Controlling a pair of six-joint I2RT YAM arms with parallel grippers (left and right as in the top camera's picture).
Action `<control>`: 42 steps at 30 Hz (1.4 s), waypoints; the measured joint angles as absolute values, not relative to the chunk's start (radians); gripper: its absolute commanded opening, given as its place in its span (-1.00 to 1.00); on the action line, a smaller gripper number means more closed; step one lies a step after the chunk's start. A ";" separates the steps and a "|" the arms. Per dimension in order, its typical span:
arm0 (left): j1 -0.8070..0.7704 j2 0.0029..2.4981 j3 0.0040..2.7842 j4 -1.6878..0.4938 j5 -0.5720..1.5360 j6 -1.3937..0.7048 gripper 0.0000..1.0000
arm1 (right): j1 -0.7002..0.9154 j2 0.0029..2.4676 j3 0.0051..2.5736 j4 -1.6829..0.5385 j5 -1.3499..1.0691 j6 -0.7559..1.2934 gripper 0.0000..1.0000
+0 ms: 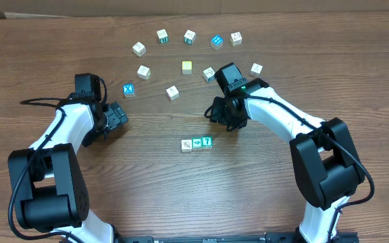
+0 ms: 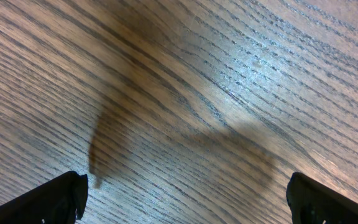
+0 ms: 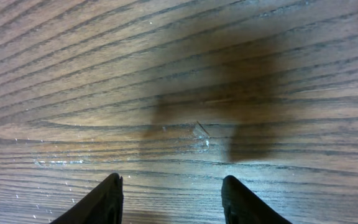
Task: Form a horizontal line
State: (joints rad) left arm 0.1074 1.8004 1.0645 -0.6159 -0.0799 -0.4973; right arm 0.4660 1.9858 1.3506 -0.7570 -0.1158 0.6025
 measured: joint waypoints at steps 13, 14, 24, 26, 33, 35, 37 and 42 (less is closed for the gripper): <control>0.107 1.800 1.065 -0.616 -0.080 -0.497 0.99 | 0.466 1.986 1.351 -0.758 -0.115 0.603 0.41; 0.107 1.800 1.065 -0.616 -0.080 -0.497 0.99 | 0.466 1.986 1.351 -0.758 -0.115 0.603 0.44; 0.107 1.800 1.065 -0.616 -0.080 -0.497 0.99 | 0.466 1.986 1.351 -0.759 -0.115 0.603 0.95; 0.107 1.800 1.065 -0.616 -0.080 -0.497 0.99 | 0.466 1.986 1.351 -0.759 -0.115 0.604 1.00; 0.107 1.800 1.065 -0.616 -0.080 -0.497 0.99 | 0.466 1.986 1.351 -0.759 -0.115 0.602 1.00; 0.107 1.800 1.065 -0.616 -0.080 -0.497 0.99 | 0.466 1.986 1.351 -0.759 -0.115 0.602 1.00; 0.107 1.800 1.065 -0.616 -0.080 -0.497 0.99 | 0.466 1.986 1.351 -0.759 -0.115 0.603 1.00; 0.107 1.800 1.065 -0.616 -0.080 -0.497 0.99 | 0.466 1.986 1.351 -0.759 -0.115 0.603 1.00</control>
